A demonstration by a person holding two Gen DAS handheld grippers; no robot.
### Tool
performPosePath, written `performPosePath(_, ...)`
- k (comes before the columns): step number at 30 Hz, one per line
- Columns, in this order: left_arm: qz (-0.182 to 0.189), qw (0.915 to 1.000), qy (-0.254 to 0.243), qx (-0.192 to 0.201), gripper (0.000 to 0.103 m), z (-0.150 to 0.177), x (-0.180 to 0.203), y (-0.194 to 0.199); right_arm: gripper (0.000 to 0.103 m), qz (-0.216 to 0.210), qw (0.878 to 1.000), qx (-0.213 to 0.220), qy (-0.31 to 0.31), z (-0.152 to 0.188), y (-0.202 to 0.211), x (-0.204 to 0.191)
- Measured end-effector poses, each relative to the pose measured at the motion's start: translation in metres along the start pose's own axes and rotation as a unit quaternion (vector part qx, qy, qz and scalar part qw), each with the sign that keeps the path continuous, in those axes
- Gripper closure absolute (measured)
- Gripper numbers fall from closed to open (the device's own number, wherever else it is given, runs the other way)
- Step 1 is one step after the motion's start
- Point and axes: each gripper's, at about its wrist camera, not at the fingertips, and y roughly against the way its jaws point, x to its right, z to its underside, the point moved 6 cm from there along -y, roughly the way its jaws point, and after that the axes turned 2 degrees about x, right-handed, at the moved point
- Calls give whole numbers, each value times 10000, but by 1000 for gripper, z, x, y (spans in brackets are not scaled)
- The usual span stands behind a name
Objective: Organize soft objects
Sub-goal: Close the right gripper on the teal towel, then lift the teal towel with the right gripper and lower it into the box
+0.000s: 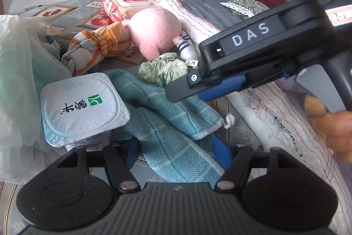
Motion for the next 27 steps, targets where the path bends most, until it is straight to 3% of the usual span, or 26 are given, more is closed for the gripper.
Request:
performPosePath(4, -28, 9999, -96, 59, 33, 1, 4, 1, 52, 148, 9996, -221, -71, 6, -21, 3)
performPosePath(8, 35, 10000, -15, 70, 32, -1, 4, 0, 62, -417, 9968, -478, -483, 9, -23, 1)
performPosePath(14, 311, 9993, 159, 157, 32, -7, 6, 12, 68, -917, 9880, -564, -1104, 12, -13, 7)
performPosePath(20, 530, 9967, 252, 555, 32, -31, 11, 39, 68, -1130, 9871, -198, -1112, -1, 23, -5)
performPosePath(27, 517, 9916, 95, 1185, 32, -70, 9, 72, 68, -1518, 9807, 396, -1164, -33, 58, -21)
